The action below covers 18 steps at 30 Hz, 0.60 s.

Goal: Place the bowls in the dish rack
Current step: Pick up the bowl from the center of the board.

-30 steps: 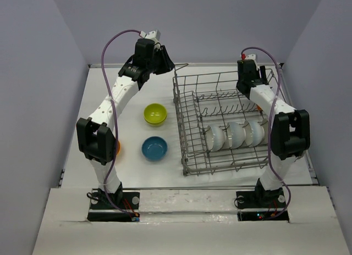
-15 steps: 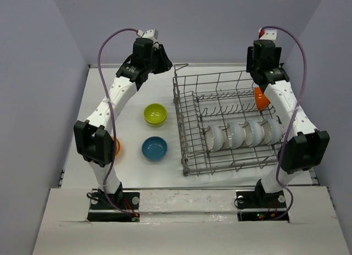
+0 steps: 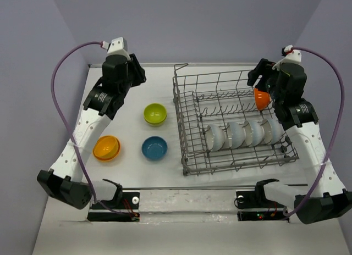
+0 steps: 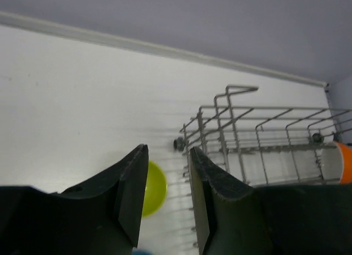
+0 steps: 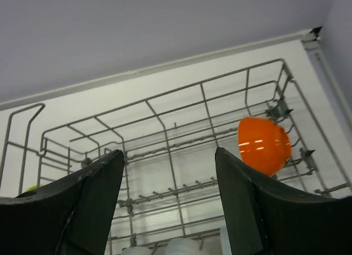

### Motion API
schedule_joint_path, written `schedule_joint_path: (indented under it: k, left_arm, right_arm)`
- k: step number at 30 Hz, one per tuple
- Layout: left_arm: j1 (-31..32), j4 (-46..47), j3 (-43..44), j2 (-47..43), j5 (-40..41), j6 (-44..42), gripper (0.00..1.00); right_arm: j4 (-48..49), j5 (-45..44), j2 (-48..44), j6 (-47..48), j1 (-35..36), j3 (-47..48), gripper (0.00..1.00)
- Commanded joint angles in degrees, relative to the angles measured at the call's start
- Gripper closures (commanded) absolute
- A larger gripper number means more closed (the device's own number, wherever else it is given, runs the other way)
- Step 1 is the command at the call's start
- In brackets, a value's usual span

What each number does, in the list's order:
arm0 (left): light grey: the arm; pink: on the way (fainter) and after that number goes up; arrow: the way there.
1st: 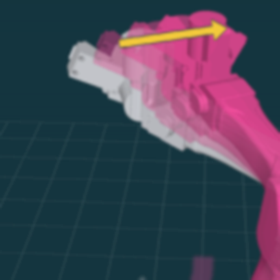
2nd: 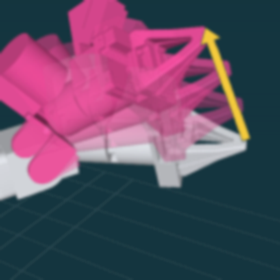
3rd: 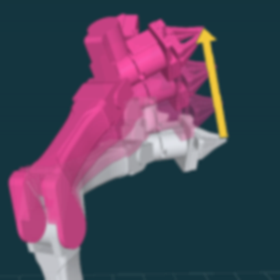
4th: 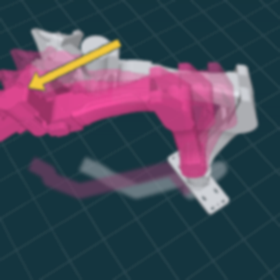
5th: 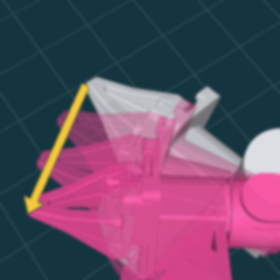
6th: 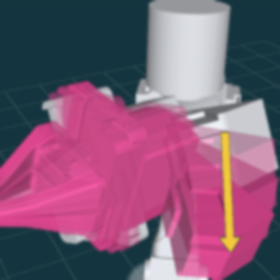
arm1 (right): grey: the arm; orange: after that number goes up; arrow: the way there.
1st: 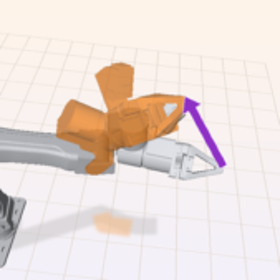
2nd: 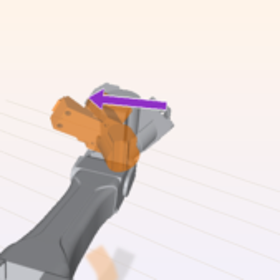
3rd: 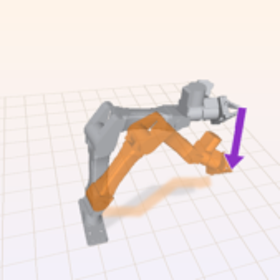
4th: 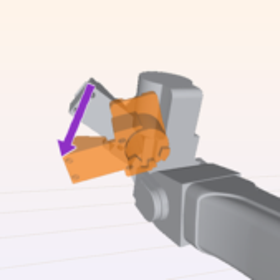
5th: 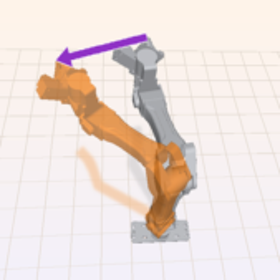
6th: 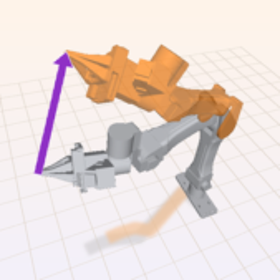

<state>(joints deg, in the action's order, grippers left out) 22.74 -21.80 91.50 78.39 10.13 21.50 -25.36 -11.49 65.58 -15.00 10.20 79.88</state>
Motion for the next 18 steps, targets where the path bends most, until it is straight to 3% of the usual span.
schedule_joint_path:
  k: [1,9,18]
  left_arm:
    - [-0.15,-6.67,-13.17,-7.62,3.14,2.84,0.53]
    - [2.65,-10.71,-31.89,-15.11,1.12,10.67,0.54]
    - [5.38,-13.27,-41.29,-18.34,-2.83,20.85,0.55]
  right_arm:
    - [3.48,10.26,-3.00,-5.73,0.00,-4.64,0.28]
    - [3.13,14.12,-6.08,-7.14,0.00,-4.82,0.27]
    - [3.04,16.41,-5.73,-8.02,0.00,-5.17,0.27]
